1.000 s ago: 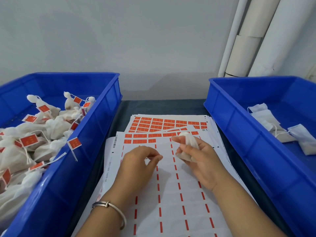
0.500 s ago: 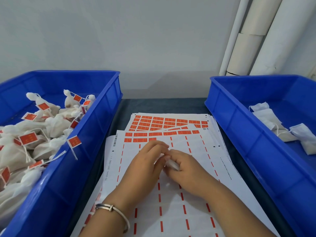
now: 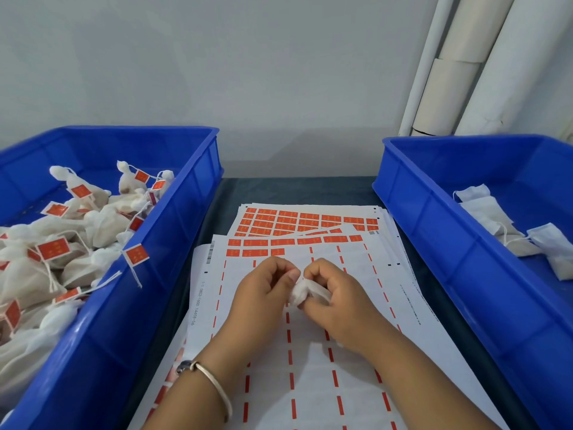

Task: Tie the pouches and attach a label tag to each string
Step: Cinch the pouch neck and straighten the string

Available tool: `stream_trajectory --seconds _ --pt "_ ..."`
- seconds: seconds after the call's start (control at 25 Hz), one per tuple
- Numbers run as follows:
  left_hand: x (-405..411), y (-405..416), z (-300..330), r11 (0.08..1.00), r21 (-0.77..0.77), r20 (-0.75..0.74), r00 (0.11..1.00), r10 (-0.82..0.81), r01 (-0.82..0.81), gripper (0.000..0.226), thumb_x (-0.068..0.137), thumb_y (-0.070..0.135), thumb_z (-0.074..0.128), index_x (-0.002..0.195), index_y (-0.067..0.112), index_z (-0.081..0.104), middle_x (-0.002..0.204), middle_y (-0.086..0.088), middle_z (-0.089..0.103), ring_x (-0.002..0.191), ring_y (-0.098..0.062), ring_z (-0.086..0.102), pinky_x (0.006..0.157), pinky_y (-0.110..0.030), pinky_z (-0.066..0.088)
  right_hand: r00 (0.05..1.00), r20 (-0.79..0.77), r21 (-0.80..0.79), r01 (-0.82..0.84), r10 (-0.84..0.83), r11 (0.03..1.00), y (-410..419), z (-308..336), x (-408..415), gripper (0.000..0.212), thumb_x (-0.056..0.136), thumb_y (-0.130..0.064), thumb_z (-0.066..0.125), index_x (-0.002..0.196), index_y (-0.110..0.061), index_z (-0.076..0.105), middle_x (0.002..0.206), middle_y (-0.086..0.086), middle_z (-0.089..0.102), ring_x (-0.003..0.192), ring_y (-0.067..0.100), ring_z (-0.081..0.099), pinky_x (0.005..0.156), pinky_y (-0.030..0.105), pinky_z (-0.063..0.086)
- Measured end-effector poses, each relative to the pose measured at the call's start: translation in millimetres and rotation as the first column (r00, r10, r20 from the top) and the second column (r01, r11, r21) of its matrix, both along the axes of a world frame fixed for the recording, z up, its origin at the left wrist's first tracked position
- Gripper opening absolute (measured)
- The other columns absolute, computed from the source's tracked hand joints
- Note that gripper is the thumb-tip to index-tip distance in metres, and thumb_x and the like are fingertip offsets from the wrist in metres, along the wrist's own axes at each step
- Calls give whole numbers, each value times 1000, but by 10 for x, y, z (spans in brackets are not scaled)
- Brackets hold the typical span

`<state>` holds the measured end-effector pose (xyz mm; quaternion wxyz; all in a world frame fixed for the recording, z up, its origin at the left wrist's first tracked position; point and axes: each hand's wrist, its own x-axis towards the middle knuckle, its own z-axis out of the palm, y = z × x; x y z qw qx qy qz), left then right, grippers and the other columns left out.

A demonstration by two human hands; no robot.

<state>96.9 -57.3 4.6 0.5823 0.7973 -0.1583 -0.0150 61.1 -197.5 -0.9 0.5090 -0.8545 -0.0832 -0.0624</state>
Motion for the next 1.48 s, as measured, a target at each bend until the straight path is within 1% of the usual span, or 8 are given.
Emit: stream_trajectory --seconds 0.32,0.56,0.68,0.8,0.88,1.12,1.32,1.48 --pt "15 -29 11 995 -79 -150 988 40 -53 13 90 27 56 80 30 63 73 19 65 70 -4 61 59 -10 49 993 69 -17 102 -101 995 15 -8 -2 21 86 -27 66 81 -38 49 76 -26 54 85 -12 51 61 0 41" --pt "37 -31 -22 984 -154 -344 938 32 -91 18 89 21 61 76 25 73 83 0 70 84 -24 66 80 -34 57 972 124 7 201 -200 980 36 12 -4 22 85 -28 67 88 -44 52 86 -34 51 87 -13 53 66 -5 38" --pt "28 -26 -31 983 -144 -395 917 46 -112 23 90 19 58 73 23 73 81 -2 70 82 -23 64 76 -32 56 977 101 -52 194 -188 980 39 -2 5 15 88 -29 63 90 -40 53 84 -33 50 86 -14 52 65 -6 37" --pt "11 -30 16 980 -21 -264 947 184 -196 13 89 21 61 81 31 65 85 12 64 81 -8 60 56 -8 44 976 -5 17 218 -218 976 40 1 38 9 91 -33 58 88 -40 54 87 -29 55 85 -9 55 62 -3 39" --pt "-3 -13 12 982 17 -142 972 187 -187 25 85 13 64 88 36 58 96 21 55 87 -2 55 51 -2 41 963 -73 139 267 -259 954 27 20 55 6 91 -34 58 86 -38 56 86 -23 60 84 -13 56 59 -2 41" --pt "-23 -38 3 981 159 174 981 82 -110 23 78 36 71 81 49 53 101 39 42 101 15 42 77 -2 37 937 -253 315 316 -242 895 35 68 45 9 89 -41 57 91 -35 62 87 -21 65 84 -1 62 54 3 44" --pt "-2 5 30 979 139 187 975 122 -149 21 82 35 64 80 51 51 98 35 43 95 10 45 77 -7 37 938 -341 406 200 -55 892 33 58 37 16 89 -37 58 93 -29 70 89 -17 70 99 12 63 87 24 51" --pt "-33 -21 43 973 132 175 971 163 -188 19 83 33 64 76 45 52 93 34 45 88 13 46 67 -3 37 913 -396 546 154 91 824 -13 93 26 28 78 -37 63 96 -20 75 102 -6 72 107 17 62 96 33 49"
